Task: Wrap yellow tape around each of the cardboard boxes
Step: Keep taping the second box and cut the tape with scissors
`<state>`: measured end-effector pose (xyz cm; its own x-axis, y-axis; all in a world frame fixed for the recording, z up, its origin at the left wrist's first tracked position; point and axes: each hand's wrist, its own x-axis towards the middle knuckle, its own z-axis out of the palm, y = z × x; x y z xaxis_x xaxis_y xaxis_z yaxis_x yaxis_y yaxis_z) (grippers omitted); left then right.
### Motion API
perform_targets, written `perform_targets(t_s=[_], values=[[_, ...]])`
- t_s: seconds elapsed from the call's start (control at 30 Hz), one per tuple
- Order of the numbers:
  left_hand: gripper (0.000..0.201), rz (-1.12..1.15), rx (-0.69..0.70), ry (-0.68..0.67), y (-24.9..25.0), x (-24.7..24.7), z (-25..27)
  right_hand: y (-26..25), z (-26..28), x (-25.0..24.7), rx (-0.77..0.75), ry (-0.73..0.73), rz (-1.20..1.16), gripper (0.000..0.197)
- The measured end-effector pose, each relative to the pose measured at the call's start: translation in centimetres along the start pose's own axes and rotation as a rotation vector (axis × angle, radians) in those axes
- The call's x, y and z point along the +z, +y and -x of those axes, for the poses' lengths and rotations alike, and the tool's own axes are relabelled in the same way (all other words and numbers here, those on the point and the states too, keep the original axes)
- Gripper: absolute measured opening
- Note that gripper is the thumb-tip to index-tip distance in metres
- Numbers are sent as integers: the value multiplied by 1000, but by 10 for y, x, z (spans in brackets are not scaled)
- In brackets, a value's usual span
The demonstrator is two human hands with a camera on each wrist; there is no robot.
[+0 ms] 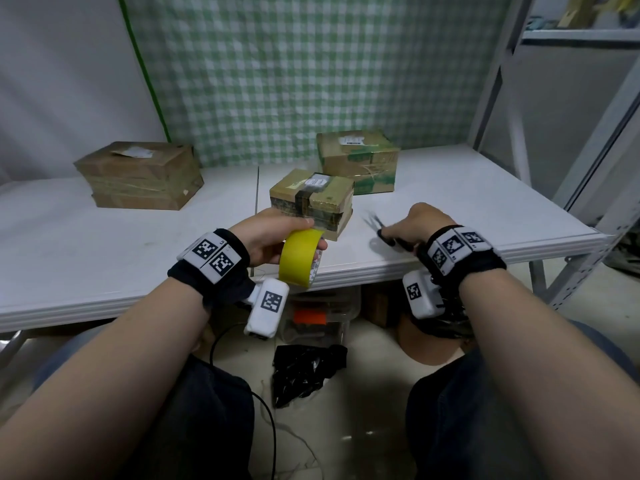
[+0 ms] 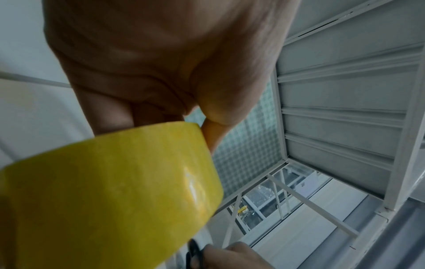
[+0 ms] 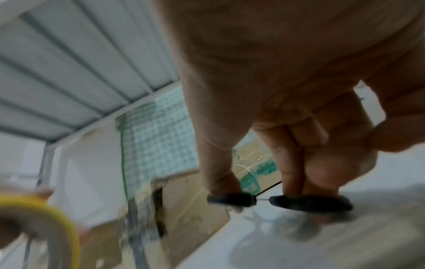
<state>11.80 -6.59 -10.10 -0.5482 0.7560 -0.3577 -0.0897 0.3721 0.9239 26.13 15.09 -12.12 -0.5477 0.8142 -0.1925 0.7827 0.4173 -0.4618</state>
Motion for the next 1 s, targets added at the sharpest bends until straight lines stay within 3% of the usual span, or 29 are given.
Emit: perform_targets(t_s=[0.13,0.23,0.33,0.4,0.47,0.57,0.83,1.0], values=[[37,1,-7,-10,0,-2,-1,1,8,-7,-95,-158,-573,23],[35,-5,-18,-16,0,-3,-1,-6,14,-10,-285,-389,-765,25],[36,-27,-27,6,0,-5,-1,-7,16,-9,-398,-617,-703,37],[27,-56,-25,25,0,-5,-2,-5,15,-6,-376,-721,-610,62],[18,-98,-11,58,0,-4,-3,-4,15,-3,-332,-744,-466,83],[16,-109,5,67,0,-3,-4,4,12,-4,-277,-701,-285,99],[15,-66,-33,57,1,-3,-1,-1,11,2,-245,-698,-150,102],[23,-56,-48,27,1,-5,-3,-22,12,12,-257,-727,-233,74]])
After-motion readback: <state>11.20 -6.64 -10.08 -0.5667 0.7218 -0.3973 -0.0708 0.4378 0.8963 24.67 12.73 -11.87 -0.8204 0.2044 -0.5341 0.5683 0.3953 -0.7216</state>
